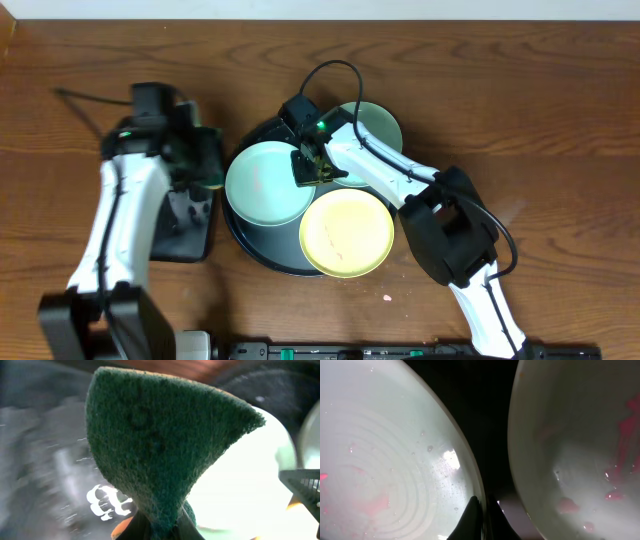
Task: Clean dirty plates on tray and stack at the side
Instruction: 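Grasp the green sponge from the left tray with the left gripper, then scrub the held plate's face with the sponge in the left gripper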
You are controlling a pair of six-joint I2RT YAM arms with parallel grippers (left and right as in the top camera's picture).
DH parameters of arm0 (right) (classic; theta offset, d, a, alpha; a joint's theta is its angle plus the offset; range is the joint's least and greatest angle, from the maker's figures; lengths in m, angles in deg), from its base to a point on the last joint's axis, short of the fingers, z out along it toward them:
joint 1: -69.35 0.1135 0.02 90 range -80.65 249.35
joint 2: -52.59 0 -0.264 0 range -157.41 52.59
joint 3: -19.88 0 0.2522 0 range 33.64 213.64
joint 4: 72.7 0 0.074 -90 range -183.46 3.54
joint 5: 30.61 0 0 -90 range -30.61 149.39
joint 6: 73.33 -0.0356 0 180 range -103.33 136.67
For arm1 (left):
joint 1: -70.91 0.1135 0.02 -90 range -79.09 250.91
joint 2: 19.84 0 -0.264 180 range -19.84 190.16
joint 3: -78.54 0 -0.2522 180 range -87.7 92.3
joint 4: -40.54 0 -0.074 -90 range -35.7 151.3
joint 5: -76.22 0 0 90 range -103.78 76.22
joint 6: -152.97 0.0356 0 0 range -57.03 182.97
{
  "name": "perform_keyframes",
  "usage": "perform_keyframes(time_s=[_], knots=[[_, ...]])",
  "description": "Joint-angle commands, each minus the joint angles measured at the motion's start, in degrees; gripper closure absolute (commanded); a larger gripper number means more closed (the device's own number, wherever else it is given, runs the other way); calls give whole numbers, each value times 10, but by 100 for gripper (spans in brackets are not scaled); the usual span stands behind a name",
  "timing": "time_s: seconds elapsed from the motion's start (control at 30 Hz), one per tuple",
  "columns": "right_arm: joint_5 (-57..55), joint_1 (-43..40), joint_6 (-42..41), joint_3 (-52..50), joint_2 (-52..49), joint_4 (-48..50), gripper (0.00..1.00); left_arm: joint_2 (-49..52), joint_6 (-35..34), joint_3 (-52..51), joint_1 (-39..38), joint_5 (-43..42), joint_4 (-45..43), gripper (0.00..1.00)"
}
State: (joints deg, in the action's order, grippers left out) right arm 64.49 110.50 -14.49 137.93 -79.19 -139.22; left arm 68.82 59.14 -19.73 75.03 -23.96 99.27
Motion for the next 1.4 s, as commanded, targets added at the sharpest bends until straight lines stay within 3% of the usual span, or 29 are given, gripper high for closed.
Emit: perform_keyframes(time_s=[0.0,0.2,0.43,0.67,0.73,0.87,1.13,1.27,1.37], knots=[[3,2,15,-1,-11,-10,99,45,-43,-3,-43,1,-19,93],[3,1,15,-2,-11,-10,99,136,-116,-3,-79,0,-33,93],[3,1,15,-2,-11,-10,99,222,-119,-3,-112,-75,-42,92],[3,0,15,-2,-11,-10,99,244,-39,-1,-134,-270,-57,92],[3,0,17,-2,-11,-10,99,243,-35,2,-132,-283,-57,92],[3,0,17,-2,-11,-10,99,243,-52,10,-122,-213,-61,92],[4,-3,16,-2,-11,-11,99,223,-207,70,-116,143,57,92],[3,-3,16,-2,-11,-11,99,210,-217,75,-116,162,91,93],[4,-3,16,-2,-11,-11,99,211,-176,71,-120,91,96,93]])
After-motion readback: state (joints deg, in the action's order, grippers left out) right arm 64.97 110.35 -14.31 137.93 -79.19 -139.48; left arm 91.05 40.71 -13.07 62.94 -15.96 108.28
